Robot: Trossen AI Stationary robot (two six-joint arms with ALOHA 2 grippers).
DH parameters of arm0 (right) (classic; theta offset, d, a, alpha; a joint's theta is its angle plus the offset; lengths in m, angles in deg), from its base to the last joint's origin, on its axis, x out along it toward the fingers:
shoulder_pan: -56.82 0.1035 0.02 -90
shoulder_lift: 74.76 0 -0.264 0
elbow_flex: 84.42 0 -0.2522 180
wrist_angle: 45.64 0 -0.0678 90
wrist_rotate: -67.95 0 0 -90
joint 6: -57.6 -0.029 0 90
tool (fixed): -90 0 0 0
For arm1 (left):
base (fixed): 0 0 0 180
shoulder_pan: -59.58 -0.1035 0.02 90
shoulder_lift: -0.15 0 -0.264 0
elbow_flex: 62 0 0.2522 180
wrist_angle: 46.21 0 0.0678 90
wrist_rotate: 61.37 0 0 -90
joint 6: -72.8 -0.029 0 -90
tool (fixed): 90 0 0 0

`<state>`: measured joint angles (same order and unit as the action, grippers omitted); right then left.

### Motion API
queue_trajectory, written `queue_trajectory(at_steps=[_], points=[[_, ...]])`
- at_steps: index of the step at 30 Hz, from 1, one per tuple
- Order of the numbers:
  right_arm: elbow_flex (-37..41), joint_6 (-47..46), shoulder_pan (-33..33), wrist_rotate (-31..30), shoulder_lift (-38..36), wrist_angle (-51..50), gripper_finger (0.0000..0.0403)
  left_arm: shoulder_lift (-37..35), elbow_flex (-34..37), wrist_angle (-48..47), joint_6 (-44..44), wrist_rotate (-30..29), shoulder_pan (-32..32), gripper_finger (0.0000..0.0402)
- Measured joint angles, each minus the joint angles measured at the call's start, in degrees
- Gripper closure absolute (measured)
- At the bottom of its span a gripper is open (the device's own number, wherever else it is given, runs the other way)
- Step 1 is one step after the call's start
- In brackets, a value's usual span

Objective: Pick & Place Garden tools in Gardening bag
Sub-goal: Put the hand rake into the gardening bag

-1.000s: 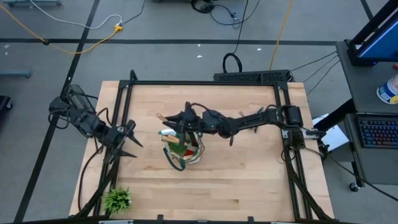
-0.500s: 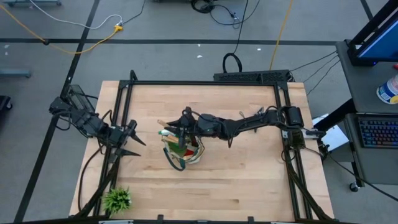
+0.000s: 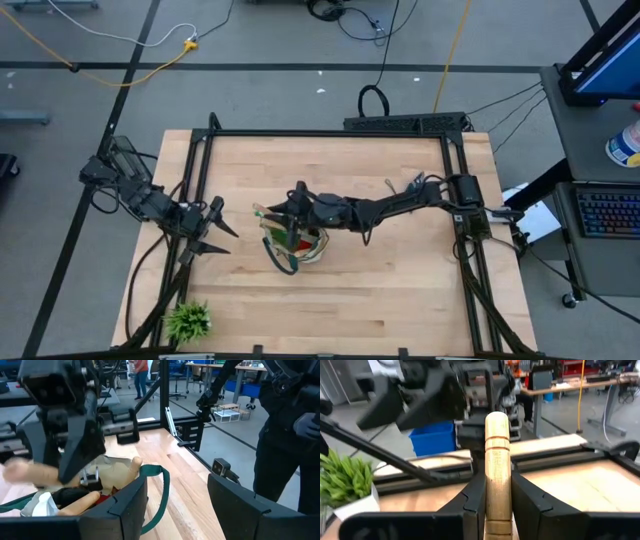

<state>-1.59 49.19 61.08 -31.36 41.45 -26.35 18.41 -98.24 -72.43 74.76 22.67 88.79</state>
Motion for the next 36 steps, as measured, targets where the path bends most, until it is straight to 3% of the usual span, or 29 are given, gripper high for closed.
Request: queue_trajectory(at_steps=[36], points=[[0.1,-2.0,-1.2,-1.4,1.6,-5.4,0.0343,0.0,0.0,-1.1,-1.7,0.1,0.0,0.0185]])
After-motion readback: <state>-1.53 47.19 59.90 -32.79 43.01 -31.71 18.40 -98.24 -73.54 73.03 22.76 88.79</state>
